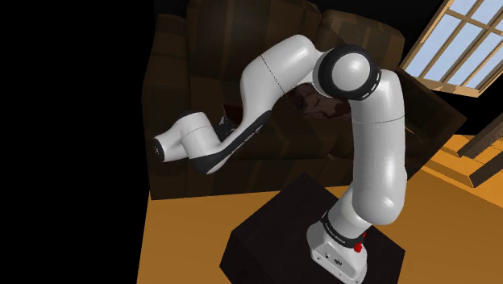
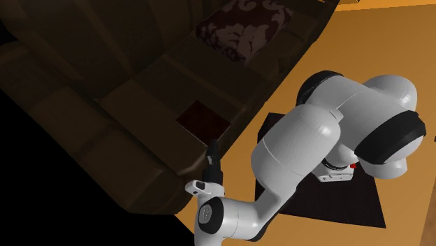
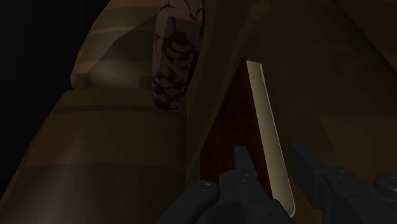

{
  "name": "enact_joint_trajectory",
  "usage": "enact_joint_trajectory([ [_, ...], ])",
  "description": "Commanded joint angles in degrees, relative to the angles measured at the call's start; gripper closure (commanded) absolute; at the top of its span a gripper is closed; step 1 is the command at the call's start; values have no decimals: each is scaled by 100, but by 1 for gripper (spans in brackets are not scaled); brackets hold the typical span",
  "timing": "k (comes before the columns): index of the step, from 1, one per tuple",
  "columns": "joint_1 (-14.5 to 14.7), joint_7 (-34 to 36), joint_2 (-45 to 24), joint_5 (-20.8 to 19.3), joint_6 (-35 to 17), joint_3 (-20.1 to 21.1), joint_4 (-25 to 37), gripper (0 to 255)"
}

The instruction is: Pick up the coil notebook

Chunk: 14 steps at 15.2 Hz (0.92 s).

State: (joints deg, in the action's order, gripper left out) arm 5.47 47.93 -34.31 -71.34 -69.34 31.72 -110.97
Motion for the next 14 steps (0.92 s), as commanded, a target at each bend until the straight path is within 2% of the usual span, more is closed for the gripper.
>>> enact_joint_trajectory([
  [1, -23, -65, 88, 14, 6, 20, -25, 255],
  [14, -157, -709, 881, 151, 133, 201, -120, 255],
])
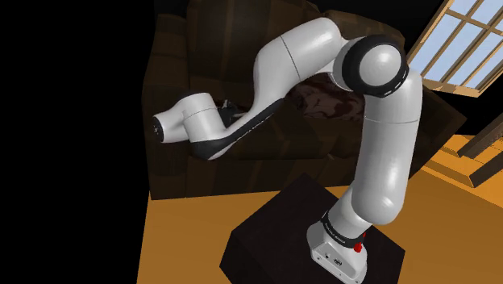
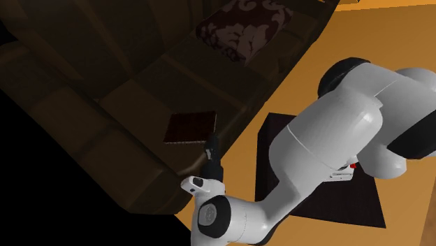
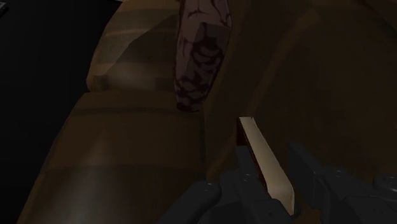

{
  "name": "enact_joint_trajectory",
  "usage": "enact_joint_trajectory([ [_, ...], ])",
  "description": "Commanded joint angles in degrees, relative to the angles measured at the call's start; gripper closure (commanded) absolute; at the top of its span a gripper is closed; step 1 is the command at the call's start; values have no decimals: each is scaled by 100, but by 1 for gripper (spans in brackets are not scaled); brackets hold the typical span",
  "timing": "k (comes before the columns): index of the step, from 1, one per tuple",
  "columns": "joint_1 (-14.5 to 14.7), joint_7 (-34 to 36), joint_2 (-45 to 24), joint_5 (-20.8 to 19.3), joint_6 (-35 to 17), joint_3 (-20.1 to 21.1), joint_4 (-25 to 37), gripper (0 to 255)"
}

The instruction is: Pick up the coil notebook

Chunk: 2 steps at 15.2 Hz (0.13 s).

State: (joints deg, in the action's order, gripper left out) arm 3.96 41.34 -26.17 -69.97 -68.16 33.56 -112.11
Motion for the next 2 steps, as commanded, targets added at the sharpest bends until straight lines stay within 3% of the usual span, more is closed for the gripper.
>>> enact_joint_trajectory([
  [1, -8, -57, 76, 16, 17, 18, -8, 255],
  [2, -8, -57, 76, 16, 17, 18, -7, 255],
])
